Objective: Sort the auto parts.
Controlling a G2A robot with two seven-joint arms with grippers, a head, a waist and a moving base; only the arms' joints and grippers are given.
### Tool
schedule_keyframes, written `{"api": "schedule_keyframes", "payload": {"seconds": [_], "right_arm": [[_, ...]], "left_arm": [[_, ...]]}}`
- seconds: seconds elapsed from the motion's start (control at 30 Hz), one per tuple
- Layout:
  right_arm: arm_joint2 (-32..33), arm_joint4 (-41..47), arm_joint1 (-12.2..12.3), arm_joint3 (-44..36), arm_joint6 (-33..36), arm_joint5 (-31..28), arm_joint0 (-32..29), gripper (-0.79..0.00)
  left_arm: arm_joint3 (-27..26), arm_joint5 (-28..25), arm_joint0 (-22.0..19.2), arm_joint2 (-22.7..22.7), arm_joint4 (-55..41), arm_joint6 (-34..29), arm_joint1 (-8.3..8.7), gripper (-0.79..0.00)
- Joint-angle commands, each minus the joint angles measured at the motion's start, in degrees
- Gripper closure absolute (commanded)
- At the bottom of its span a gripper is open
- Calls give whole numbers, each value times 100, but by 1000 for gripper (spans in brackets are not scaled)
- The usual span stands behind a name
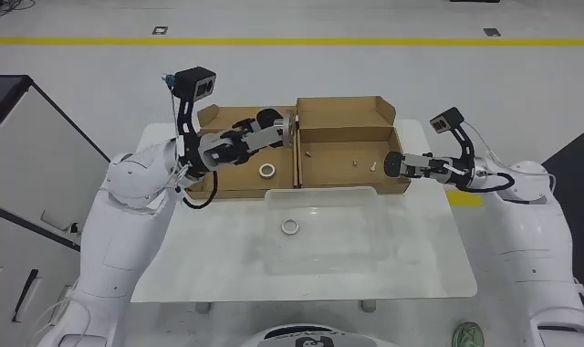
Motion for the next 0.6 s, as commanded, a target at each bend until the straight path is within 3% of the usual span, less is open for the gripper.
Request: {"api": "schedule_keyframes", "payload": {"seconds": [0.0, 0.57], "right_arm": [[0, 0, 0, 0, 0, 0, 0, -785], [0, 0, 0, 0, 0, 0, 0, -785]], "left_arm": [[30, 150, -16, 8, 561, 18, 14, 0], [382, 600, -267, 206, 3268, -34, 119, 0]]}}
